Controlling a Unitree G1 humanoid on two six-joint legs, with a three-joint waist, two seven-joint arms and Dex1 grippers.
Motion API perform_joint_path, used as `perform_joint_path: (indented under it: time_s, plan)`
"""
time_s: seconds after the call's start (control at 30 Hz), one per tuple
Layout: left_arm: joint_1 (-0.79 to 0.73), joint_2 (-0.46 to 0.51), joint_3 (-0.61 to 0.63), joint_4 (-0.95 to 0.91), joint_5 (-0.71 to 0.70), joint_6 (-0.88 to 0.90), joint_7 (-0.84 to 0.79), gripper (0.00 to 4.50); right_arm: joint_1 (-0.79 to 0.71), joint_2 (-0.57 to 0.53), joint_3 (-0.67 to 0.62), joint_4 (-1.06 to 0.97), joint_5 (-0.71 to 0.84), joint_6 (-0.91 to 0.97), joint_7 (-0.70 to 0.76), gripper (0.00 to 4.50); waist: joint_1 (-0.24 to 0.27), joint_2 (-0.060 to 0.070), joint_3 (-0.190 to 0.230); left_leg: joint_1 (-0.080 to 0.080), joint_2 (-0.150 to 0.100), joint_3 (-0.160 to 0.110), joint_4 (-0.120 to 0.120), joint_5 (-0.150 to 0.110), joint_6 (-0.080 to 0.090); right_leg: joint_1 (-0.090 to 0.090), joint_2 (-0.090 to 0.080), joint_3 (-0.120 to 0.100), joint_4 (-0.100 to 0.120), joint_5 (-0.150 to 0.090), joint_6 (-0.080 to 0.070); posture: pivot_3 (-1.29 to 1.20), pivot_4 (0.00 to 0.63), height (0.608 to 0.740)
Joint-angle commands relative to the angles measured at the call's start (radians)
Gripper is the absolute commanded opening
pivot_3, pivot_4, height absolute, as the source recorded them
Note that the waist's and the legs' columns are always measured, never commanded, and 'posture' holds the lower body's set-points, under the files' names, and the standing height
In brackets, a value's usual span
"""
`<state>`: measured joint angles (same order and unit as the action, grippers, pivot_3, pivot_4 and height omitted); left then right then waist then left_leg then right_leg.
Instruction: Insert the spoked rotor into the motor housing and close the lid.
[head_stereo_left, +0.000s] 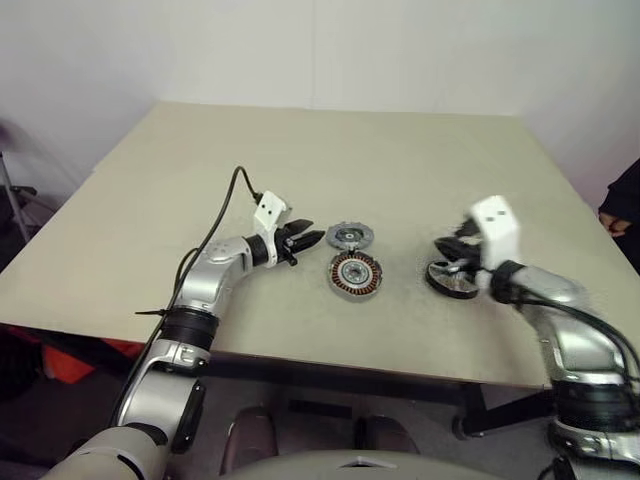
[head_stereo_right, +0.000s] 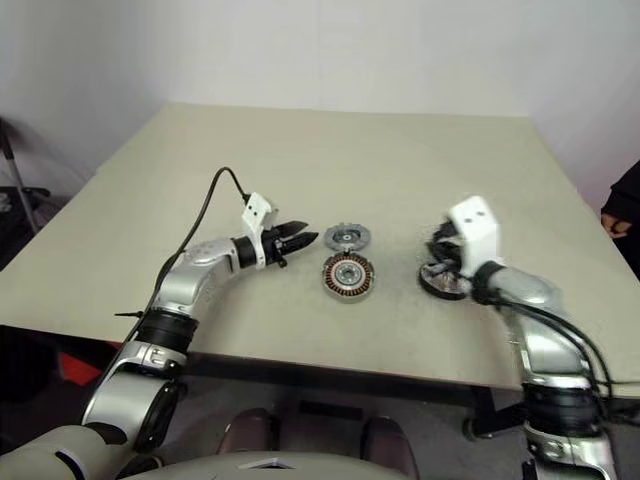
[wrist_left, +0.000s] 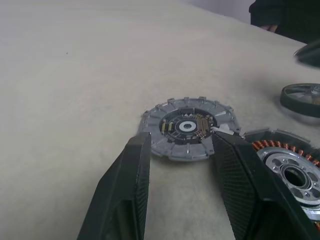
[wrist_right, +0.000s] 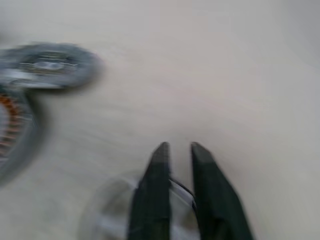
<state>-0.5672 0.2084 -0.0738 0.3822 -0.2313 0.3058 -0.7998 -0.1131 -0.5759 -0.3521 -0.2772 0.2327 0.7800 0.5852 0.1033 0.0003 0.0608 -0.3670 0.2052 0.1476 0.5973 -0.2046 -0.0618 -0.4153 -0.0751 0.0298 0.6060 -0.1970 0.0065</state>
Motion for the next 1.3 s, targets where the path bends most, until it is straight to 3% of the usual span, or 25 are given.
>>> perform_joint_path:
  time_s: [0.03, 0.2, 0.43, 1.3]
  plan:
    - [-0.015, -0.004, -0.002, -0.018, -0.011, -0.01, -0.013, 2.06, -0.035, -0.001, -0.215, -0.08, 0.168, 0.162, -0.019, 1.2, -0.004, 0.001, 0.0, 0.0, 0.0, 0.0, 0.0, 0.0, 0.0, 0.0, 0.0, 0.0, 0.0, 0.0, 0.0, 0.0, 0.0, 0.74]
    - [-0.022, -0.013, -0.011, -0.006, -0.004, -0.015, -0.018, 2.06, -0.047, 0.044, -0.409, -0.046, 0.343, 0.432, -0.07, 1.2, -0.006, 0.001, -0.001, 0.005, 0.001, 0.0, -0.001, 0.001, 0.001, 0.003, 0.0, 0.0, 0.001, 0.0, 0.0, 0.0, 0.0, 0.74]
    - [-0.018, -0.01, -0.015, -0.003, 0.0, -0.018, -0.029, 2.06, -0.071, 0.097, -0.539, -0.008, 0.443, 0.567, -0.147, 1.2, -0.006, 0.005, -0.001, 0.007, -0.001, 0.0, -0.001, 0.001, 0.0, 0.005, -0.002, 0.0, 0.0, 0.0, 0.0, 0.0, 0.0, 0.74]
    - [-0.022, -0.008, -0.014, 0.006, 0.01, -0.028, -0.031, 2.06, -0.073, 0.123, -0.454, 0.001, 0.524, 0.507, -0.229, 1.2, -0.004, 0.006, -0.002, 0.006, -0.001, 0.0, -0.004, 0.002, 0.0, 0.005, -0.002, 0.0, -0.001, -0.004, 0.007, 0.0, 0.0, 0.74]
